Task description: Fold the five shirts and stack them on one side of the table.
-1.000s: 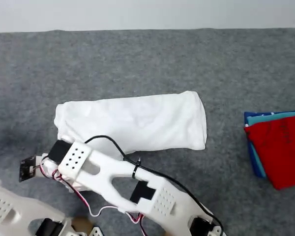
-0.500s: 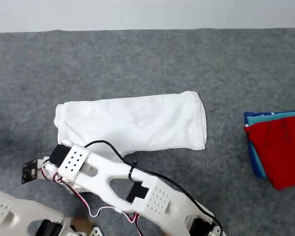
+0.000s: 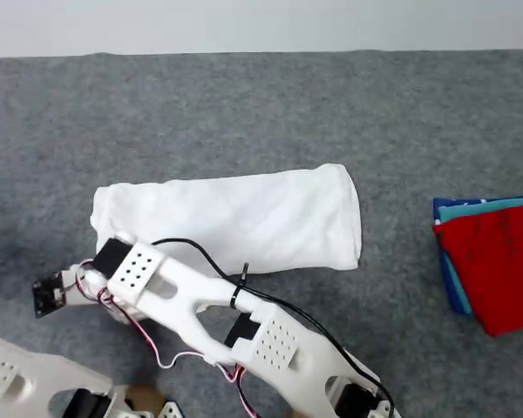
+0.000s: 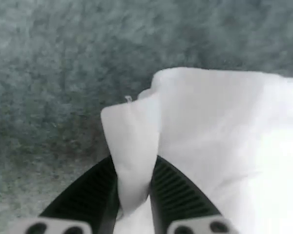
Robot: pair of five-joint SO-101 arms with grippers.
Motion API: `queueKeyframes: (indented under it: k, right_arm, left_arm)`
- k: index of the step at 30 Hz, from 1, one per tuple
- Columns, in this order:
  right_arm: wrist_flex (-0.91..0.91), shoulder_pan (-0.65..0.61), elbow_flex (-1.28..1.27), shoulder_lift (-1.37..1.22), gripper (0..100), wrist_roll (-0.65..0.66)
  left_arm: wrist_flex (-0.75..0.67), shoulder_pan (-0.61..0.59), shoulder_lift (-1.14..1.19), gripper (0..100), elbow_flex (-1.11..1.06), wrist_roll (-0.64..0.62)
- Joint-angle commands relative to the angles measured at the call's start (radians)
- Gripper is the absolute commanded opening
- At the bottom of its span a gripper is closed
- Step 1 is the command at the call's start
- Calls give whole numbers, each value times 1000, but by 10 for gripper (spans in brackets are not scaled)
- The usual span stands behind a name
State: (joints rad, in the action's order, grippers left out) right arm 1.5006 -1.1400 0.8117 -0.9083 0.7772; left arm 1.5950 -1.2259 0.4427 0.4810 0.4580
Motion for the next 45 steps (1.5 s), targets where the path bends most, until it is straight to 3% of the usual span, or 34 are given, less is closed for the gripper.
queueKeyframes:
  k: [1, 16, 25, 29, 32, 40, 45]
  right_arm:
    - [-1, 33, 101, 13, 11, 11]
    - [-101, 205, 226, 2, 11, 118]
    - [-182, 245, 232, -51, 16, 152]
    - [-194, 265, 233, -74, 144, 143]
    - [-203, 286, 273, -76, 243, 54]
    - [-191, 346, 423, -82, 246, 46]
    - [-88, 366, 462, -74, 245, 40]
  left_arm:
    - [-20, 3, -77, 2, 10, 9]
    - [-21, 44, -69, 2, 8, 9]
    - [-21, 71, -68, 2, 7, 9]
    - [-21, 71, -68, 2, 5, 9]
    - [-21, 71, -68, 2, 4, 9]
    - [-15, 71, -68, 2, 4, 6]
    - [-14, 71, -69, 2, 4, 6]
